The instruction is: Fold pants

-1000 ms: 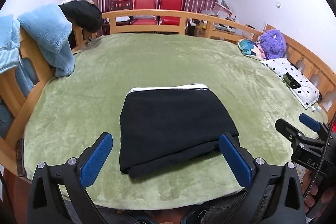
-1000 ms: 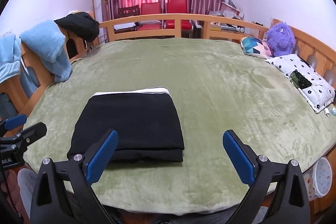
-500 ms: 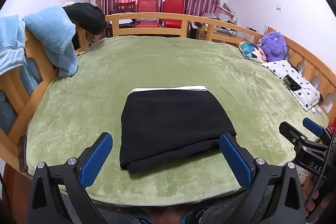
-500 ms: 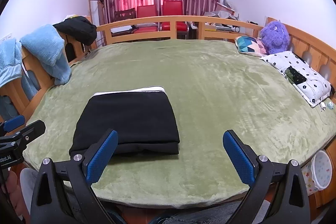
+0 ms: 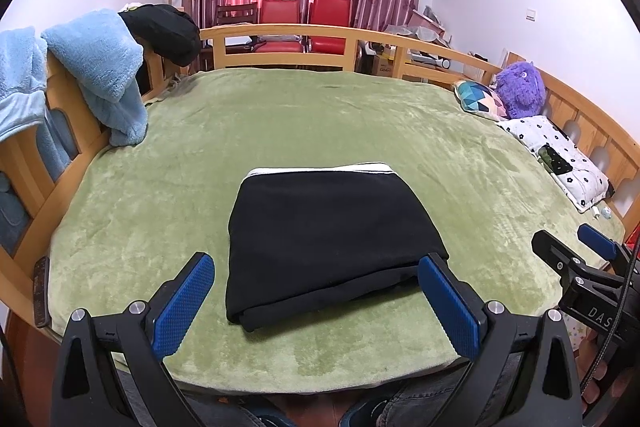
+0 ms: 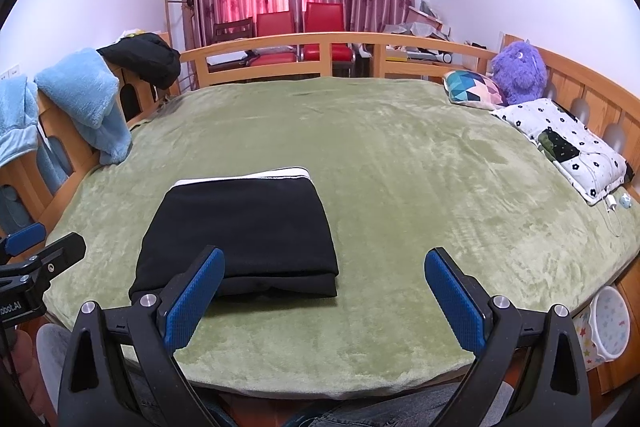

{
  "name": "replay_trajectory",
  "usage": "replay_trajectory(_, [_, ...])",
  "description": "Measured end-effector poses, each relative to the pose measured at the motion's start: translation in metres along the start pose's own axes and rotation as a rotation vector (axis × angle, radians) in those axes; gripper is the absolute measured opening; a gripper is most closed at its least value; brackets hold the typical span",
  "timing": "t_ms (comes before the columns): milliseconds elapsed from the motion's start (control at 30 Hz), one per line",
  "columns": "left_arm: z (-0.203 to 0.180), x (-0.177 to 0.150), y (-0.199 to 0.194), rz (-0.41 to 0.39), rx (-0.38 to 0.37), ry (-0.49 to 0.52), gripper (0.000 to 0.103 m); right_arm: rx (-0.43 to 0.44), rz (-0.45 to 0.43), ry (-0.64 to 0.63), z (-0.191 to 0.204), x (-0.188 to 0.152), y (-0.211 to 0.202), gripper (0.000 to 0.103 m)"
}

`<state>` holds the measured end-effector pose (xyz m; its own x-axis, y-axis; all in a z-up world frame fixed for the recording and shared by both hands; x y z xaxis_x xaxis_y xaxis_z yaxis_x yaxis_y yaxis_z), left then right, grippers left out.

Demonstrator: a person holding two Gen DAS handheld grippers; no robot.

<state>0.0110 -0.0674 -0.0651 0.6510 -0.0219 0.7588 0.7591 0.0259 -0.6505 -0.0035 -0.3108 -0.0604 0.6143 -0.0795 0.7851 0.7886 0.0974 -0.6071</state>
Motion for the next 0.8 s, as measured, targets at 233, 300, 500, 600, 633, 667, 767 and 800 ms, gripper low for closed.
replay_trajectory(233, [0.0032,0.0018,0.0008,-0.003,0.004,-0.009,0.103,-0.014,-0.002,-0.008,-0.001,0.0013,-0.0012,0.099])
replay_trajectory(300, [0.0028,0.0017,-0.001,-0.006,0.007,-0.013,0.103,-0.016,-0.002,-0.011,-0.0006,0.0012,-0.0011,0.099])
replay_trajectory(500, [0.0036,0.0008,-0.0023,-0.007,0.021,-0.02,0.103,-0.018,0.001,0.0,-0.0011,0.002,0.0006,0.099])
replay_trajectory(600, [0.0042,0.0011,-0.0024,-0.008,0.023,-0.021,0.103,-0.019,0.001,-0.002,-0.0013,0.0019,0.0007,0.099])
replay_trajectory(633, [0.005,0.0015,-0.0024,-0.009,0.024,-0.021,0.103,-0.019,0.0,-0.002,-0.0016,0.0021,0.0005,0.099])
replay_trajectory(667, [0.0054,0.0016,-0.002,-0.008,0.022,-0.02,0.103,-0.02,-0.002,-0.001,-0.002,0.0024,0.0007,0.099])
replay_trajectory(767, [0.0047,0.0012,-0.0026,-0.008,0.024,-0.021,0.103,-0.02,-0.004,0.001,-0.0033,0.0024,0.0017,0.099])
replay_trajectory(800, [0.0052,0.0012,-0.0024,-0.007,0.023,-0.021,0.103,-0.02,-0.003,0.002,-0.0034,0.0024,0.0018,0.099])
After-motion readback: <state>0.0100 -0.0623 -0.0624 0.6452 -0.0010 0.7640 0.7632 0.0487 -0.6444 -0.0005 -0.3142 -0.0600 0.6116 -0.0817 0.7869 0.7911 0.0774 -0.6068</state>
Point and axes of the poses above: each gripper's, at about its wrist camera, not at the fingertips, and y roughly the way its jaws point, z to its left, x to its top, the point moved 7 cm from there along y, roughly the way its jaws point, and after that the axes turned 9 degrees about x, right-handed, at the moved point
